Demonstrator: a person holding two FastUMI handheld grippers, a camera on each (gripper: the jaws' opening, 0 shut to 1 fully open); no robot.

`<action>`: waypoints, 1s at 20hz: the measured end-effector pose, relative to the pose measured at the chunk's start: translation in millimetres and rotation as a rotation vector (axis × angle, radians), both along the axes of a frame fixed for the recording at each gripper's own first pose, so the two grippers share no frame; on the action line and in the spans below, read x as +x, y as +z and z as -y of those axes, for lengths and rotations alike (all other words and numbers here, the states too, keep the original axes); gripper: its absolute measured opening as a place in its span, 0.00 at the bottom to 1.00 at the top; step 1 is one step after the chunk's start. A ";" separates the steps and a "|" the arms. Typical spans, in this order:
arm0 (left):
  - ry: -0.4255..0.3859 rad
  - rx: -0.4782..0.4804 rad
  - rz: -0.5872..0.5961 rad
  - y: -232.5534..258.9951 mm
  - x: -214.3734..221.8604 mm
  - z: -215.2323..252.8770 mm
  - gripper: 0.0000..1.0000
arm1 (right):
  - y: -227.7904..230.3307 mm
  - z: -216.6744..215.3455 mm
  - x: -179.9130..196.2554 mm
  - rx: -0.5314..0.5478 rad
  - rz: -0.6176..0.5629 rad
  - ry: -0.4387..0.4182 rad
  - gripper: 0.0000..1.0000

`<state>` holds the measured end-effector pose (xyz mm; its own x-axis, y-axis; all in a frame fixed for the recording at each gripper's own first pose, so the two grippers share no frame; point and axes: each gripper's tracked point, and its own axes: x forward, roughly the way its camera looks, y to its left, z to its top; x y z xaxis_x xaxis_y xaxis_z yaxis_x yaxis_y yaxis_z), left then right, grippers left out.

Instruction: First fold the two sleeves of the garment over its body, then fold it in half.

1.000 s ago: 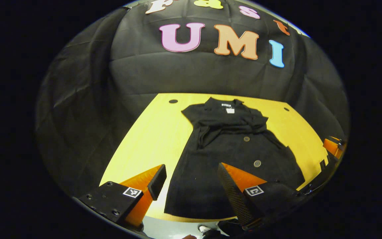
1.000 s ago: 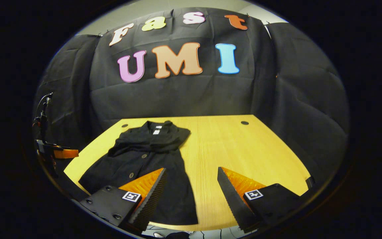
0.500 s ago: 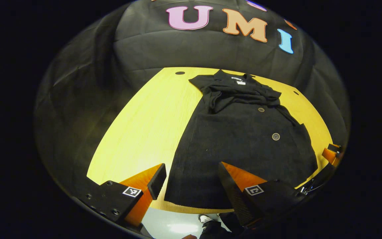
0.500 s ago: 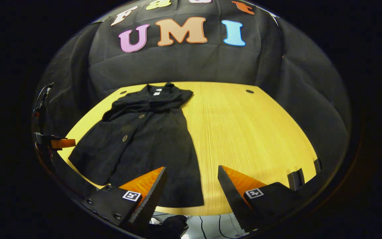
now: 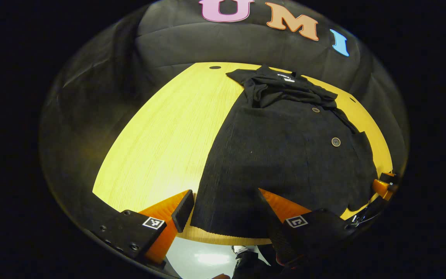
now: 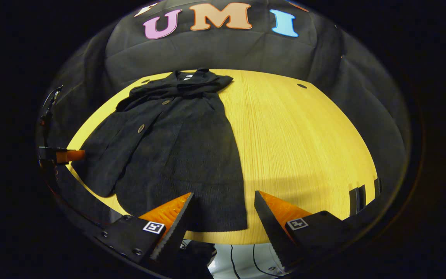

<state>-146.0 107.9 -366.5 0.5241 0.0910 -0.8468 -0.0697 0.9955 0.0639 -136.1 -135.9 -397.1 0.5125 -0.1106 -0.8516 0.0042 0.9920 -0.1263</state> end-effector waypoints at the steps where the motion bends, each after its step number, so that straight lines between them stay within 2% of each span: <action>1: -0.008 0.001 0.010 0.7 1.6 0.7 0.98 | -3.2 -1.8 -3.8 -0.002 -0.015 0.003 0.98; 3: -0.017 0.001 0.006 1.7 0.8 1.6 0.97 | -4.5 -4.1 -3.1 0.011 -0.019 0.005 0.94; 4: -0.020 -0.002 0.008 1.3 0.1 1.8 0.97 | -5.1 -5.2 -2.9 0.021 -0.024 0.002 0.96; 6: -0.030 -0.003 0.014 2.8 -0.5 2.6 0.93 | -5.9 -11.5 -4.9 0.050 -0.031 -0.005 0.87; 7: -0.034 -0.003 0.015 3.3 0.0 4.1 0.88 | -8.7 -12.8 -3.3 0.058 -0.037 0.008 0.75; 8: -0.033 -0.009 0.014 0.0 1.5 7.3 0.71 | -8.4 -16.6 -0.7 0.065 -0.033 0.022 0.71; 11: 0.000 -0.076 0.002 -0.4 6.1 18.9 0.22 | -9.3 -24.8 0.3 0.081 -0.041 0.041 0.16; 12: 0.016 -0.093 0.007 -0.1 7.0 19.3 0.06 | -9.1 -24.9 1.6 0.089 -0.043 0.051 0.11; 13: 0.031 -0.112 0.019 -0.1 7.3 20.1 0.04 | -7.0 -24.6 -0.6 0.098 -0.051 0.049 0.10; 14: 0.038 -0.131 0.028 0.0 7.8 21.4 0.02 | -9.5 -26.2 1.9 0.113 -0.052 0.057 0.05; 17: 0.029 -0.136 0.061 0.1 7.0 22.5 0.00 | -7.8 -23.9 3.9 0.120 -0.043 0.069 0.03; 20: 0.053 -0.102 0.099 9.8 8.8 20.9 0.00 | 20.1 -30.1 21.3 0.136 0.070 0.085 0.03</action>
